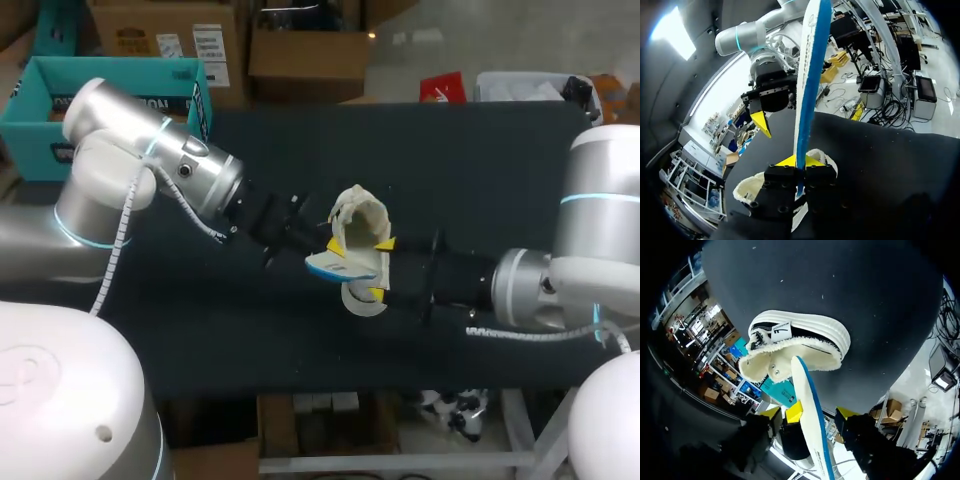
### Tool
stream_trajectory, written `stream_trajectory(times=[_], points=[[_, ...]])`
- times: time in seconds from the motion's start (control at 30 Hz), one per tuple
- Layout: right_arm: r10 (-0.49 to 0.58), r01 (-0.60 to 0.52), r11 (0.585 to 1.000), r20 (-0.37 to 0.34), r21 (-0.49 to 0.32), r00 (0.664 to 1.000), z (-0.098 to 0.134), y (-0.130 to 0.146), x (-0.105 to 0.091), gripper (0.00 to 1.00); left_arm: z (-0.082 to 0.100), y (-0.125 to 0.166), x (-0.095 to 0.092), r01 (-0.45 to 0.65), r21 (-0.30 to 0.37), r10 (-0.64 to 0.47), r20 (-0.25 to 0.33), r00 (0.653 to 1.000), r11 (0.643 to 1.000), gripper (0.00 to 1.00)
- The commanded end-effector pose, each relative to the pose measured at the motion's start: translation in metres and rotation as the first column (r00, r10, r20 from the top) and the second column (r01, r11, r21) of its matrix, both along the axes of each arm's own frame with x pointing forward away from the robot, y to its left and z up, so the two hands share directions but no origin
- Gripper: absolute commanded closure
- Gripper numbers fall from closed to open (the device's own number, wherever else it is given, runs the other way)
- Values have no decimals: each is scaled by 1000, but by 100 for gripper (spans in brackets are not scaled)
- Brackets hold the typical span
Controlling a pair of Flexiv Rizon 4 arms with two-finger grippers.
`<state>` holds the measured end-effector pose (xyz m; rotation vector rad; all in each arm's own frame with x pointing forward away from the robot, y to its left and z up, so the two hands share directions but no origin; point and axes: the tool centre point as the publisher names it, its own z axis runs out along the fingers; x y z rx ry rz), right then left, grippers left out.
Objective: Open the shoe tongue, take the insole out of the shoe, put the insole back into the shoe, and pack the shoe into the shoebox
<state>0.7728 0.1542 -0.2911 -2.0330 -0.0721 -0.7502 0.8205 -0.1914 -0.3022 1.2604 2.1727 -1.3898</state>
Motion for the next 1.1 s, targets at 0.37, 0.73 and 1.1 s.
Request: stream_trajectory(times=[0.37,0.73,1.1], points=[[-17,17,1000,-22,7,1000,-11,-3,13,47,-15,-17,12,1,-18,-1,20,1000,1000,100],[-40,40,999,-47,6,998,-22,-12,24,50,-26,-23,24,-47,-34,49,44,998,998,100],[-72,69,997,-62,-44,995,-28,-14,38,65,-25,-25,26,-49,-48,51,32,998,998,100]])
